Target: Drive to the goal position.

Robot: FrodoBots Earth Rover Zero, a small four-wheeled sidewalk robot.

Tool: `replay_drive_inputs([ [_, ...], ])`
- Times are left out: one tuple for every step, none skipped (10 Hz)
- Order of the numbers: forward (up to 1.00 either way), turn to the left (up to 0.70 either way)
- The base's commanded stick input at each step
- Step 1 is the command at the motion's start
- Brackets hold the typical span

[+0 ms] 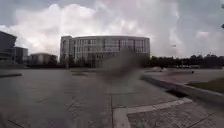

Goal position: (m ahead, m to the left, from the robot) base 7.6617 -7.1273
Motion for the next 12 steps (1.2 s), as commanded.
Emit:
replay_drive_inputs([
  [0.70,0.00],
  [0.70,0.00],
  [0.70,0.00],
  [0.70,0.00],
  [0.70,0.00],
  [0.70,0.00],
  [0.70,0.00],
  [0.70,0.00],
  [0.70,0.00],
  [0.70,0.00],
  [0.70,0.00],
  [0.70,0.00],
])
